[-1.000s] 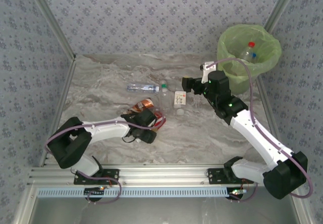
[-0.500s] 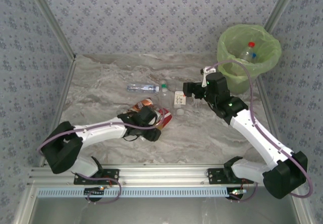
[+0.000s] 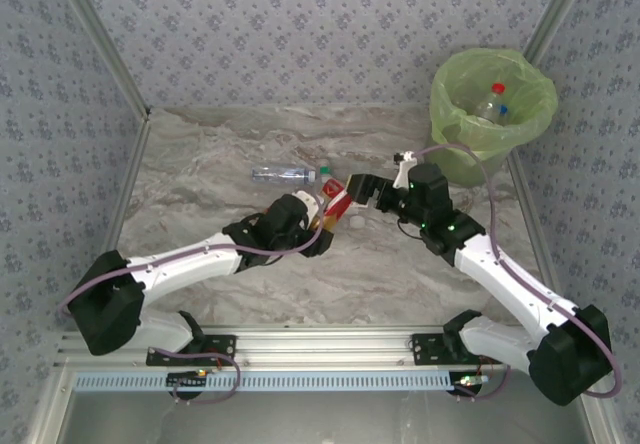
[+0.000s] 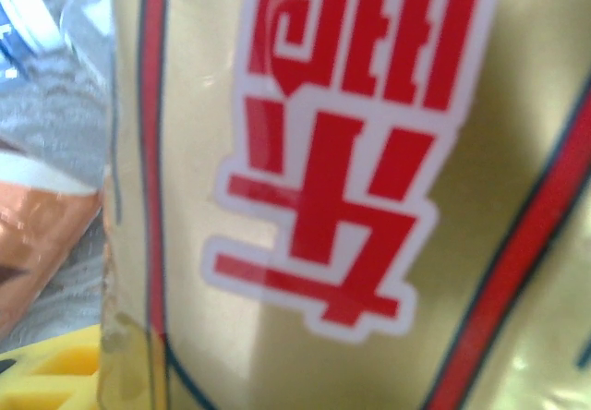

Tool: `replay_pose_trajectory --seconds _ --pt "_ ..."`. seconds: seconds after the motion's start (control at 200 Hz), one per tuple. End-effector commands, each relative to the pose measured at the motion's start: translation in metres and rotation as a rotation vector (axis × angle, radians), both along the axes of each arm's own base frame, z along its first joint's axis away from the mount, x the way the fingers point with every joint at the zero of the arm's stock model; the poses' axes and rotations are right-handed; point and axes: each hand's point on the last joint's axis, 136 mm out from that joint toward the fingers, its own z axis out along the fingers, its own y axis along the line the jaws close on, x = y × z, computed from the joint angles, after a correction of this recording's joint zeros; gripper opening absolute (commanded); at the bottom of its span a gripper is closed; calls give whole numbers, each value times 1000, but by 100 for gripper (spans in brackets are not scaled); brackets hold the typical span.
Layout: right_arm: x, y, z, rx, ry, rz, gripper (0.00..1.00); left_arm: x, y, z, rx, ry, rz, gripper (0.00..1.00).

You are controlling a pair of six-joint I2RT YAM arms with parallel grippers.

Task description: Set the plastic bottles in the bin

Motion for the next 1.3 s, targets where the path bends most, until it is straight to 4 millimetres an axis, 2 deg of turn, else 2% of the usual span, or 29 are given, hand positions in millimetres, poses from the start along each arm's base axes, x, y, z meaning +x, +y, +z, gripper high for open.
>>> replay_pose_trajectory --seconds 0.0,0.145,0.26,0.32,0.5,0.81,0.845,0.899,1.049,1.294 --pt "-7 18 13 88 -23 43 99 14 -20 30 -79 -91 -20 51" --pt "-8 25 3 110 -1 43 99 16 -27 35 -82 -113 -43 51" --pt "1 10 -12 73 33 -88 99 16 -28 39 -98 -125 -52 51" --pt "3 7 -14 75 38 -111 99 14 -29 42 -111 -132 -59 51" --pt "3 25 -14 77 65 -30 99 12 -31 41 -118 -127 -76 51" --pt "23 33 -25 158 97 -112 95 7 -38 45 -132 -149 -100 51" --pt "24 33 -26 160 93 -116 86 7 -38 46 -138 -153 -101 52" --pt "24 35 -26 178 87 -111 81 6 -39 44 -136 -153 -102 52" --pt "21 43 -16 199 56 -57 73 8 -38 43 -137 -149 -90 52" --pt "20 39 -20 146 43 -62 63 11 -41 44 -152 -141 -78 58"
